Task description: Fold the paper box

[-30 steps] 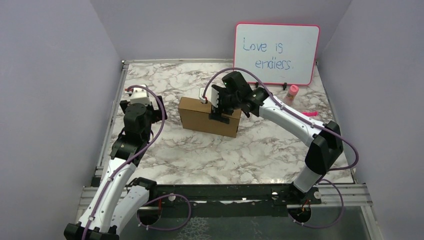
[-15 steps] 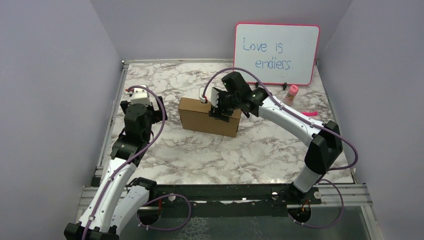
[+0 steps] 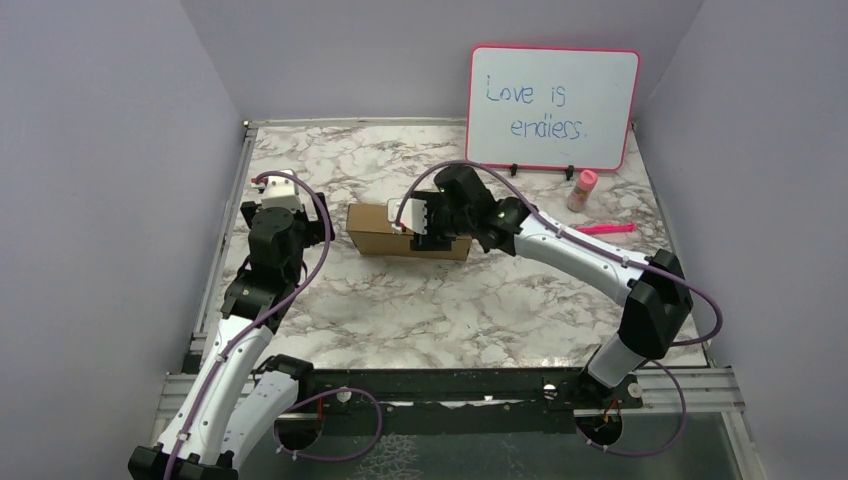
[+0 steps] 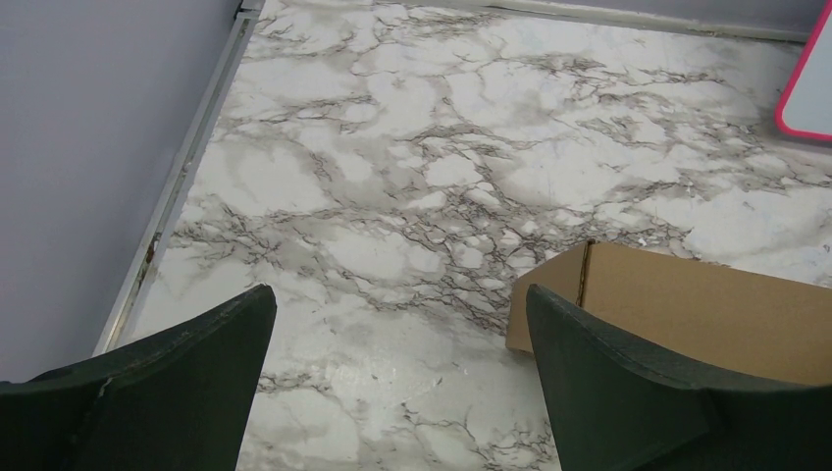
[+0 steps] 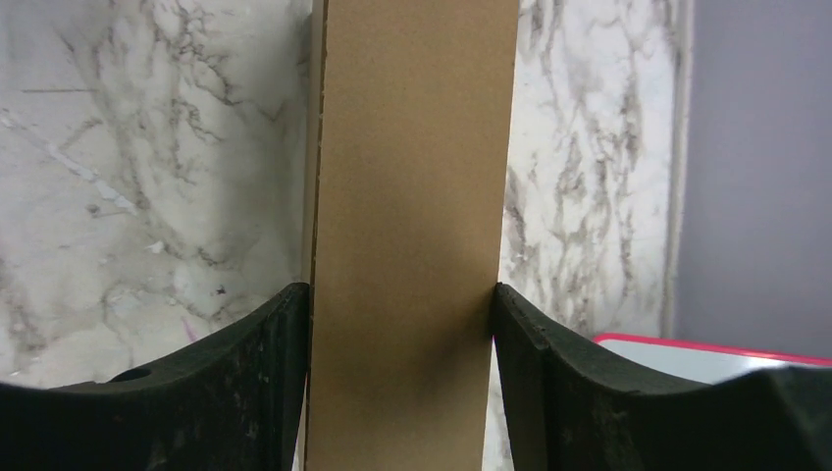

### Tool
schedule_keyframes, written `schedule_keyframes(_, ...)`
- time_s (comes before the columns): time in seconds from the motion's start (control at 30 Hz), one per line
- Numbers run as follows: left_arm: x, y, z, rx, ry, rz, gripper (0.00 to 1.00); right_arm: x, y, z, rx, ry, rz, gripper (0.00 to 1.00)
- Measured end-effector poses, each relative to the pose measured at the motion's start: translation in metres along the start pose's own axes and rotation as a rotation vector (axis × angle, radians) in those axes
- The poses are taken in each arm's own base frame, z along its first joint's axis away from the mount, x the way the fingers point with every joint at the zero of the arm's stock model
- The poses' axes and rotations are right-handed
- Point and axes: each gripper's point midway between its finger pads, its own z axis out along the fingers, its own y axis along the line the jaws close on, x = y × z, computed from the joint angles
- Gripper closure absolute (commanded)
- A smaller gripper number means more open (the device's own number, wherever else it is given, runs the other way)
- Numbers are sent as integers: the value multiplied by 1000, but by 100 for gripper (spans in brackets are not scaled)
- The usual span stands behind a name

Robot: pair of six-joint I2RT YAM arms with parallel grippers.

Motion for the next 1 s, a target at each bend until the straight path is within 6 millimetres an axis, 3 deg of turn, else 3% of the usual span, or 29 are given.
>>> schedule_keyframes(0.4,-5,4,-4,-15,-23,-8,2,2,-23,25,332,-32,-411,37)
schedule_keyframes(0.67,-6,5,-5,-21,-25,-9,2,-4,-29,34,441,-28,-506,13)
schedule_keyframes(0.8,-4,5,-4,-21,-22,-8,2,-7,-24,34,454,-26,-515,9)
schedule_keyframes(1.0,-4,5,-4,-21,-21,-7,2,5,6,44,357,0,-473,6)
